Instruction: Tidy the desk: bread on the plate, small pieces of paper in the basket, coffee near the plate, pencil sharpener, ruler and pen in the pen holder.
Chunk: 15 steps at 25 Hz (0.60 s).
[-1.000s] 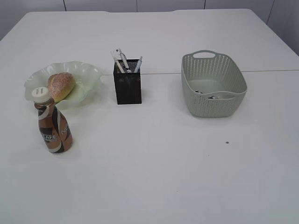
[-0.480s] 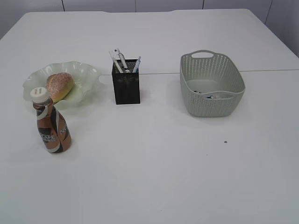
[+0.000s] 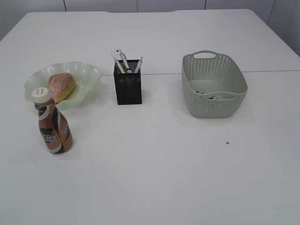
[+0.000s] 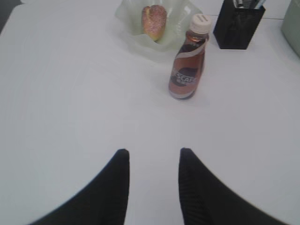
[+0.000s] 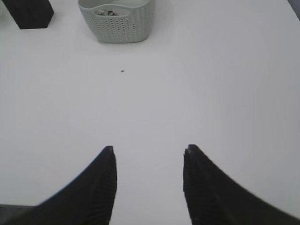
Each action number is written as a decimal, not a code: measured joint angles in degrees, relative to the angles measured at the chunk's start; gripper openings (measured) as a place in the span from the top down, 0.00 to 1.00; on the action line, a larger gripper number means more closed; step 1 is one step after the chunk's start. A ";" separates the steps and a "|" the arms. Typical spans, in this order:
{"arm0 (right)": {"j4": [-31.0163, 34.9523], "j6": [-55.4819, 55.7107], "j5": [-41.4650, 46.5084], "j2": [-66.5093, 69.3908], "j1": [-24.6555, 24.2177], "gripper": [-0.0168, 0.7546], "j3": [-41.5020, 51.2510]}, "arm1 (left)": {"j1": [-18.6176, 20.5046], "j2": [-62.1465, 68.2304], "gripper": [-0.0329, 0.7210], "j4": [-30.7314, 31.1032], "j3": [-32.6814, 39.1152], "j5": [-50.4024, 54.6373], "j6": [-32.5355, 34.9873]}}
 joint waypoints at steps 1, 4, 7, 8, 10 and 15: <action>0.80 -0.86 0.00 0.00 -0.13 0.53 0.00 | 0.00 0.00 0.61 0.66 0.00 0.00 0.10; 1.81 -2.50 0.00 0.00 -0.13 0.53 0.00 | 0.38 0.00 0.63 0.76 0.00 0.00 0.78; 2.18 -3.14 -0.04 0.00 -0.13 0.53 0.00 | 2.21 0.00 0.63 0.46 0.00 0.00 3.04; 2.15 -3.14 -0.04 0.00 -0.25 0.53 0.00 | 2.99 0.00 0.63 0.02 0.00 0.00 3.57; 2.15 -3.14 -0.04 0.00 -0.77 0.53 0.00 | 4.16 0.00 0.63 -1.06 0.00 0.00 5.01; 2.34 -3.14 -0.04 0.00 -3.77 0.53 0.00 | 5.57 0.00 0.63 -2.33 0.00 0.00 7.62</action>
